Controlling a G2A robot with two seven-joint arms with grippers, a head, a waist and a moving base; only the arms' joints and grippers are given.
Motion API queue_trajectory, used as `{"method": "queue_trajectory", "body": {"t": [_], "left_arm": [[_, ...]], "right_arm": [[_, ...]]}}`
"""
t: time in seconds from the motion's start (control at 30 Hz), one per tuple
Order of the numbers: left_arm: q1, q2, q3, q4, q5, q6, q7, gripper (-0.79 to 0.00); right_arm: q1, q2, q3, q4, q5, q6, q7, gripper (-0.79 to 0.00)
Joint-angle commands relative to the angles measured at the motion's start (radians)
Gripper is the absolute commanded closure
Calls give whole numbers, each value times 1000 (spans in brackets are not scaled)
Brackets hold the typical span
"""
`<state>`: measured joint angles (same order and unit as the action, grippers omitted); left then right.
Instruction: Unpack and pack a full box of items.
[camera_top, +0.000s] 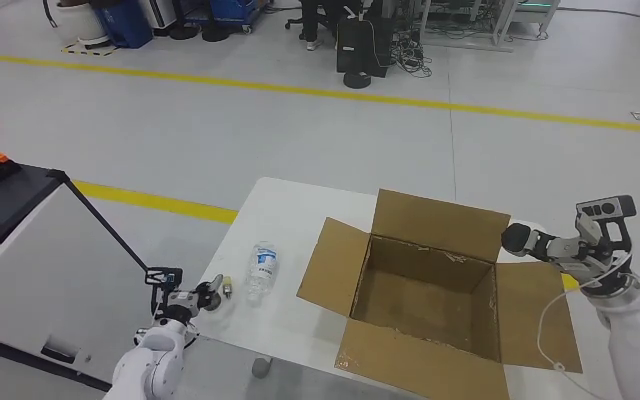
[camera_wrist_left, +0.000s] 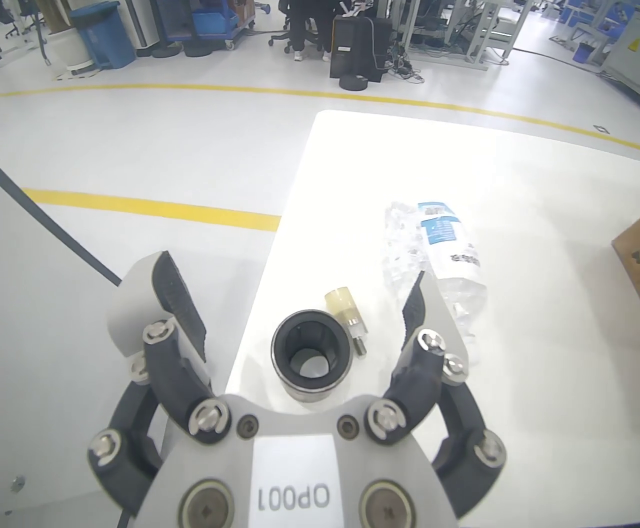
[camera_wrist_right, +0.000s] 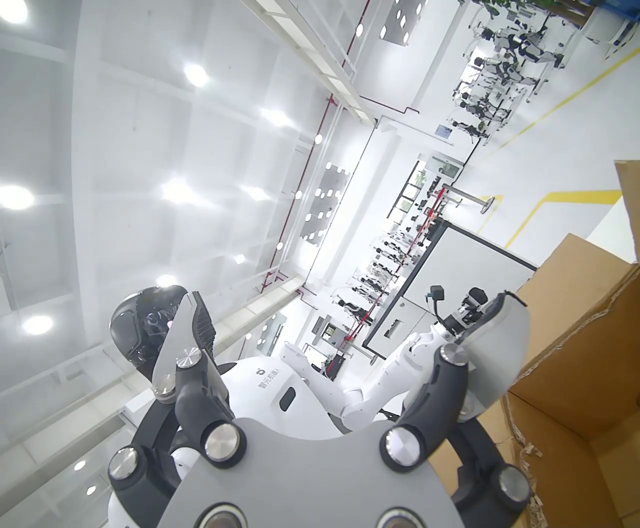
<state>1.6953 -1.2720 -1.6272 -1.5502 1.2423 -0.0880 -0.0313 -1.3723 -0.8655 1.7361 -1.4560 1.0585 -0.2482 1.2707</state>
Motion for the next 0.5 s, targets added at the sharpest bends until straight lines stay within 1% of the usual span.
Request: {"method": "queue_trajectory", "body": {"t": [0.0, 0.17, 0.3, 0.37, 0.43, 0.47], "left_arm": [[0, 0, -3, 21, 1, 0, 14, -785], [36, 3, -28, 9, -22, -22, 33, -785], [102, 8, -53, -54, -11, -51, 42, -785], [130, 10, -60, -80, 8, -60, 63, -785], [155, 12, -64, -103, 22, -94, 87, -785], [163, 13, -67, -107, 27, -97, 102, -785]], "right_arm": [[0, 0, 0, 0, 0, 0, 0, -785], [0, 0, 0, 0, 0, 0, 0, -785], [0, 0, 0, 0, 0, 0, 0, -785], [0, 0, 0, 0, 0, 0, 0, -785], [0, 0, 0, 0, 0, 0, 0, -785], [0, 0, 0, 0, 0, 0, 0, -785]]}}
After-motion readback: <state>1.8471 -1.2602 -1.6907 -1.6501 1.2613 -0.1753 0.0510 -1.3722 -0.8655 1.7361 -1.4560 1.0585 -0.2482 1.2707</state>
